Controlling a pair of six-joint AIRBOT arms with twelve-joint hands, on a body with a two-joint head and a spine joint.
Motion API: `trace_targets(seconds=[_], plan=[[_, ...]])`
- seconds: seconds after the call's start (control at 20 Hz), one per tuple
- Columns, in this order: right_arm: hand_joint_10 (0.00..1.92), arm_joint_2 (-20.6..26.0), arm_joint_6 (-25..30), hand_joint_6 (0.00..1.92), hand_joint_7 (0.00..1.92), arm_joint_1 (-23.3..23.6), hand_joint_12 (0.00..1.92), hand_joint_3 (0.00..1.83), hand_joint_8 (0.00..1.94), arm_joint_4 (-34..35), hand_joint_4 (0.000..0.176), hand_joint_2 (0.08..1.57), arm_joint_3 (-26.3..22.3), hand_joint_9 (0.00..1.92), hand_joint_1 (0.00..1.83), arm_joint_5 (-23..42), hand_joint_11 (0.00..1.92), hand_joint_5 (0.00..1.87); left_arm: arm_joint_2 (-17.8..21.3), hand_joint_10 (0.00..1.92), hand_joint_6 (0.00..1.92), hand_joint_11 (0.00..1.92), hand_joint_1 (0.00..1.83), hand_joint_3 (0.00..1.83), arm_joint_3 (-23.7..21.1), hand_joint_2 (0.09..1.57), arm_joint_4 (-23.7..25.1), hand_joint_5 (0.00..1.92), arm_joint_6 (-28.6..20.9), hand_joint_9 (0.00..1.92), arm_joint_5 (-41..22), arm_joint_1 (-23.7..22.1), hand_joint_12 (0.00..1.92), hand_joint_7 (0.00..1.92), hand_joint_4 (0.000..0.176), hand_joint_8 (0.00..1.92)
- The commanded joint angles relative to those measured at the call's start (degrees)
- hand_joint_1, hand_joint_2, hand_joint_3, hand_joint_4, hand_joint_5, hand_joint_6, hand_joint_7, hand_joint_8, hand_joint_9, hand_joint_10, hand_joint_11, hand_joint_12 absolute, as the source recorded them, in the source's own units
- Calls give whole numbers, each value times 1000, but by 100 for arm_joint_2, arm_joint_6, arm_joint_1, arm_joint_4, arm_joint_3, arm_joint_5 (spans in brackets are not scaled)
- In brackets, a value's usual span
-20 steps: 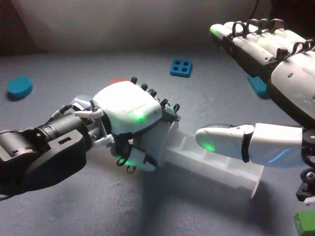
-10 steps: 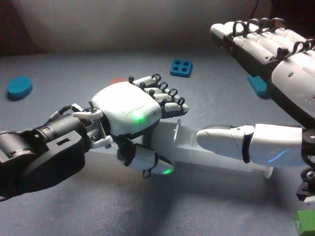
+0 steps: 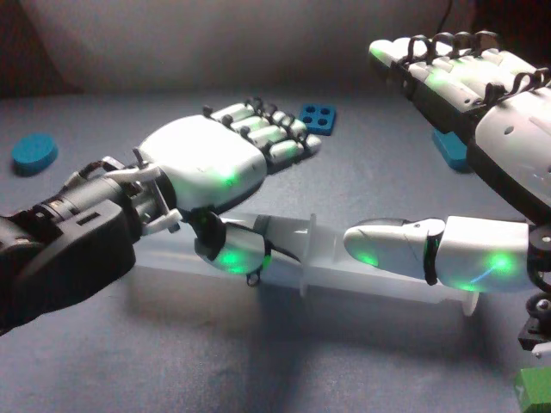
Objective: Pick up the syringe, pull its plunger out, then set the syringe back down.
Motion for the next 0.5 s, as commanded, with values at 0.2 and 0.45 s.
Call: trace_targets(seconds=[0.2,0.45], plan=[[0,0,21,4,42,43,490,0,0,-308,0,894,10,71,265,595,0,22,329,0,0,0,353,0,-453,906,-1098,88,1108,44,-814,-290,492,48,0,0],[2,0,21,0,29,43,429,0,2,-310,0,892,10,52,286,588,0,14,645,2,5,0,349,0,-914,901,-2400,92,2172,50,-1153,-489,499,60,0,3]])
